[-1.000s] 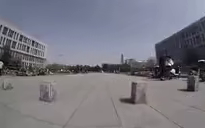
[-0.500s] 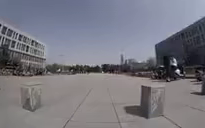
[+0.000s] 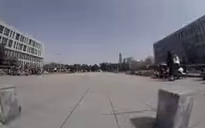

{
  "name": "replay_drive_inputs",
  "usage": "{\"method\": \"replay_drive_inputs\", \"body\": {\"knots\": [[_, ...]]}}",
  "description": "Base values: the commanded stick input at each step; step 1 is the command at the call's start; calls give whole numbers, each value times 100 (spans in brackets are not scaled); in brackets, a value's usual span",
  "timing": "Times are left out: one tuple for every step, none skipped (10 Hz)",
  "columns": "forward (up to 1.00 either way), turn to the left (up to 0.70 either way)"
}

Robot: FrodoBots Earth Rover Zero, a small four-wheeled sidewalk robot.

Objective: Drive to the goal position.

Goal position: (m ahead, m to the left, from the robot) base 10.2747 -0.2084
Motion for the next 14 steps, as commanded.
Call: {"method": "replay_drive_inputs", "body": {"knots": [[100, 0], [100, 0], [100, 0], [100, 0], [100, 0], [100, 0], [100, 0], [100, 0], [100, 0], [100, 0], [100, 0], [100, 0], [100, 0], [100, 0]]}}
